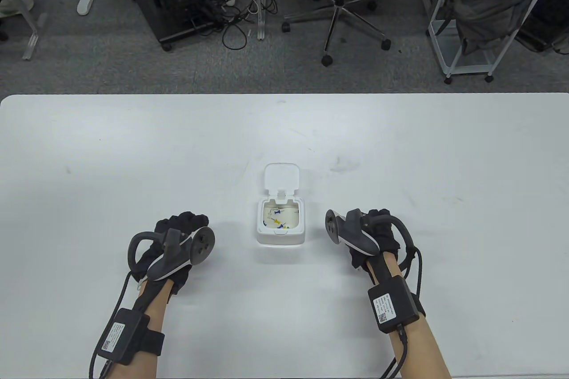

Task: Press to open box and store push pins

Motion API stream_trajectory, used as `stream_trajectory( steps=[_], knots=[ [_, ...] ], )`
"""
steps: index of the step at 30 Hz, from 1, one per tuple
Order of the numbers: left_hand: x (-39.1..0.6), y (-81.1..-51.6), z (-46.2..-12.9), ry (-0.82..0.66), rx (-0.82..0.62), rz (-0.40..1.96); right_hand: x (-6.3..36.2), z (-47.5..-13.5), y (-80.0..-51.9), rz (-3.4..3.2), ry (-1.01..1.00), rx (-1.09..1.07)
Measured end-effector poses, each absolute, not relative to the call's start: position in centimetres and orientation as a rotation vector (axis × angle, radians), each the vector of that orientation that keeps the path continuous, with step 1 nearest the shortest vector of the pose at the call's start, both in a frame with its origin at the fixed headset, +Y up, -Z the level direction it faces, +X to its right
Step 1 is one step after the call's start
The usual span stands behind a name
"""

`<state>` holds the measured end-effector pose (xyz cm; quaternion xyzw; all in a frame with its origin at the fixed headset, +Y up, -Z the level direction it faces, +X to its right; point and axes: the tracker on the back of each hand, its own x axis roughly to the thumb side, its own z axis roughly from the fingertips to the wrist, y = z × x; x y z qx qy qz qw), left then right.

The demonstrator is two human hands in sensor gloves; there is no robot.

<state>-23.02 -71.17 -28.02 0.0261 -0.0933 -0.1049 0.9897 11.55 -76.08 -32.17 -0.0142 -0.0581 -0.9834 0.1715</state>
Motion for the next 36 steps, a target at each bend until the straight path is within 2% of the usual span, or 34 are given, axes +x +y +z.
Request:
stream_trajectory(
  steps=[10,17,27,36],
  knots=[
    [-23.1,-71.2,-28.1,-0.186,0.055,-0.211,11.6,-32.8,-75.6,-2.830,-0.193,-0.028],
    [-23.1,-71.2,-28.1,-0.187,0.051,-0.211,10.8,-33.8,-73.2,-2.902,-0.152,-0.013],
    [-23.1,-71.2,-28.1,-0.187,0.051,-0.210,6.8,-34.9,-69.7,-2.926,-0.046,-0.090],
    [-23.0,-71.2,-28.1,-0.194,0.050,-0.212,2.3,-35.3,-69.1,-2.921,-0.008,-0.246]
  ],
)
